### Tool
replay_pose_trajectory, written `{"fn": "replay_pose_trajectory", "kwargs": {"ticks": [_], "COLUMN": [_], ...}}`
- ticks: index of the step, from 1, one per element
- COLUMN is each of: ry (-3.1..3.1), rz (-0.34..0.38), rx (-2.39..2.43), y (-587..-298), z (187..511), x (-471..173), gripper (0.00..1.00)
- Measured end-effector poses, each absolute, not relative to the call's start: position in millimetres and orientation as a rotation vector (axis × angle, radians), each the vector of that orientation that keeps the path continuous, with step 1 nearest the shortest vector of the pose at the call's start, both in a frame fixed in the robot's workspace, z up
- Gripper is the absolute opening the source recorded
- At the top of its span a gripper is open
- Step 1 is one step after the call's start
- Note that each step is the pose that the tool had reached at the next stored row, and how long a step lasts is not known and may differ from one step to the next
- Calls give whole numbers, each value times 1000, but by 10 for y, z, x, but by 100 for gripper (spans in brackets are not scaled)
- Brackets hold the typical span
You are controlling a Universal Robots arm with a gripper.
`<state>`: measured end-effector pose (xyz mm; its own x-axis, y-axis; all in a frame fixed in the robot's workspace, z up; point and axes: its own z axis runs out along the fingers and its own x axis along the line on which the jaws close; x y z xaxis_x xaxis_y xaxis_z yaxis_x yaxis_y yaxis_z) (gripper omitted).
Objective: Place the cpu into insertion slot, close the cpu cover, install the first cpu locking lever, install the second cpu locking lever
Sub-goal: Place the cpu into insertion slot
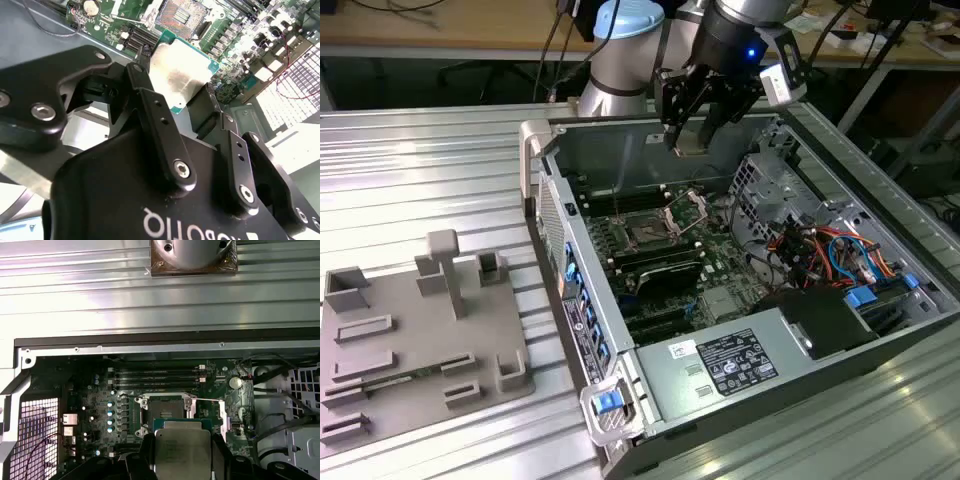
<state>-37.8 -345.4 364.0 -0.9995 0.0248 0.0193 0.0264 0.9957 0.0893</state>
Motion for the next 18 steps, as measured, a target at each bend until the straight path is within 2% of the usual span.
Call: {"fn": "replay_pose_trajectory", "kwargs": {"ticks": [18], "ry": [-3120], "rz": [-141], "rx": [-105], "y": [-3454], "z": [3640], "x": [-382], "gripper": [55]}}
